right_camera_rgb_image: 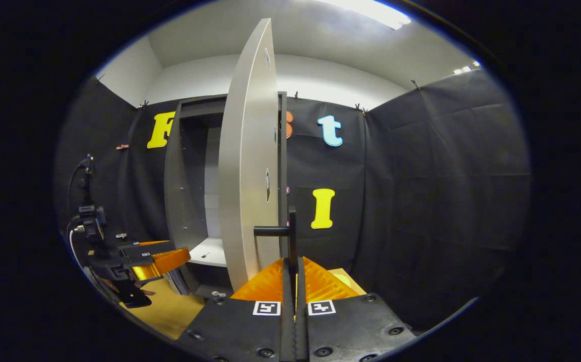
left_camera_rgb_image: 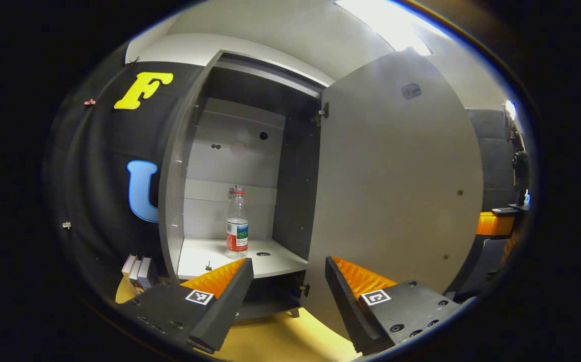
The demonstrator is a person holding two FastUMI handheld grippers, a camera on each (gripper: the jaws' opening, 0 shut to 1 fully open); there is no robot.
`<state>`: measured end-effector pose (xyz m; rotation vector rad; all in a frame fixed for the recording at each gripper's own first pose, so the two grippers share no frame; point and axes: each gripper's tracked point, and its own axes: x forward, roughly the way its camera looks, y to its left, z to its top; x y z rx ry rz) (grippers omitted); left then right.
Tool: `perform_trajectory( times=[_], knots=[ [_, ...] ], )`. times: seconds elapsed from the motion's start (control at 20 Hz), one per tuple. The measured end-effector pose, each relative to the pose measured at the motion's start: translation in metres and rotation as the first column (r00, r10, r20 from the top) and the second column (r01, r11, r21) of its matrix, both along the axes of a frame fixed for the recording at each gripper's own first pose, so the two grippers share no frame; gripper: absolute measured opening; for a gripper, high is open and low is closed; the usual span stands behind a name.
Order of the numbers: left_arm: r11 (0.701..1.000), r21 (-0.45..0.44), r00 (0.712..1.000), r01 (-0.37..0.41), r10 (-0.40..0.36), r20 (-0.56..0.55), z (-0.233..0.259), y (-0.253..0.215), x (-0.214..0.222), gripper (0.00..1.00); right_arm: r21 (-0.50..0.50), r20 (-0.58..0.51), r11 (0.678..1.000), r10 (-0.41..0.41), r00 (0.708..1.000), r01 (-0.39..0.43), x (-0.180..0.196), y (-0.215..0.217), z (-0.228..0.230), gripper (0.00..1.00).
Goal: Open the cabinet door with the right hand, grasp the bottle in the cabinet with the left hand and place it on the coaster, then close the cabinet door with the right hand.
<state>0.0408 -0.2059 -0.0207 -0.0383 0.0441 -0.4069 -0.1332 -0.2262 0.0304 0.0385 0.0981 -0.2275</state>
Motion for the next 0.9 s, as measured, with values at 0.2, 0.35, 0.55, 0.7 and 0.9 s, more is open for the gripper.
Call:
perform_trajectory(
  times=[0.2,0.35,0.55,0.7,0.9],
  knots=[
    [0.992,0.041,0.99,-0.119,0.115,0.08,0.013,0.017,0.054,0.9,0.023,0.014,0.999,-0.022,1.0,0.022,-0.013,-0.035,0.002,0.05],
    [0.975,0.078,0.97,-0.207,0.194,0.144,0.026,0.033,0.099,0.9,0.095,0.035,0.994,0.041,0.999,-0.044,-0.018,-0.033,0.002,0.05],
    [0.963,0.094,0.958,-0.254,0.237,0.163,0.026,0.028,0.148,0.87,0.121,0.034,0.986,0.114,0.993,-0.118,-0.023,-0.037,0.001,0.05],
    [0.956,0.113,0.955,-0.27,0.251,0.159,0.023,0.023,0.182,0.88,0.099,0.038,0.992,0.076,0.996,-0.08,-0.039,-0.054,0.009,0.05],
    [0.945,0.106,0.947,-0.31,0.297,0.119,0.007,0.022,0.225,0.92,-0.04,0.031,0.989,-0.141,0.99,0.142,-0.066,-0.12,0.012,0.05]
  ],
)
